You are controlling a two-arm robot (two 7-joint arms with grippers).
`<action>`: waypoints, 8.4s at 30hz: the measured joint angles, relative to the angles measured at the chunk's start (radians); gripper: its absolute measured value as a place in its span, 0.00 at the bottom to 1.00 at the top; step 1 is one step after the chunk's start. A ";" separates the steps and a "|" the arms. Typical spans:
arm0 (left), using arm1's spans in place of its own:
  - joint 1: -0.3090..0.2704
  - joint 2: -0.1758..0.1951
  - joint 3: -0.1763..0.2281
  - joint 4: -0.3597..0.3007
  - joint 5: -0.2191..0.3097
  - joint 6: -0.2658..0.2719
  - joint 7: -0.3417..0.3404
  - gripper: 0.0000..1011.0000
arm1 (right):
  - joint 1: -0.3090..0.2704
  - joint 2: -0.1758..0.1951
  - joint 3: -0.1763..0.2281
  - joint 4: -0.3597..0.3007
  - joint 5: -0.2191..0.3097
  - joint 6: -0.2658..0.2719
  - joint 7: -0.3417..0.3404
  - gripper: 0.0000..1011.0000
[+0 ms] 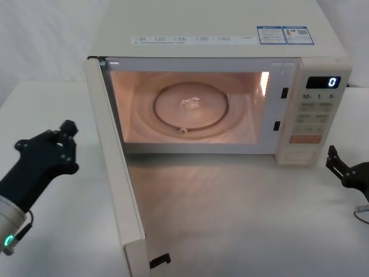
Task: Press the button to open the microwave door with one hand; close the microwave door with the other hand.
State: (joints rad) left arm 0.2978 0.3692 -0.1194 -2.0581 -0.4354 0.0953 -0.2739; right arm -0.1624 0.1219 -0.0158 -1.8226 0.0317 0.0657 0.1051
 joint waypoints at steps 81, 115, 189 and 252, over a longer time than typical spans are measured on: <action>-0.688 -0.092 0.634 0.390 0.020 0.101 -0.012 0.00 | 0.000 0.000 0.000 0.000 0.000 0.000 0.000 0.99; -0.710 -0.201 0.583 0.454 0.146 0.161 0.037 0.00 | 0.000 0.000 0.000 0.000 0.000 0.000 0.000 0.99; -0.105 -0.151 0.167 0.212 0.219 -0.118 0.268 0.00 | 0.000 0.000 0.000 0.000 0.000 0.000 0.000 0.99; -0.123 -0.227 0.106 0.347 0.281 -0.122 0.240 0.30 | 0.000 0.000 0.000 0.000 0.000 0.000 0.000 0.99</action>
State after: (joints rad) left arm 0.1746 0.1421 -0.0130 -1.7116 -0.1541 -0.0265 -0.0340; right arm -0.1624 0.1219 -0.0158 -1.8226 0.0317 0.0656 0.1051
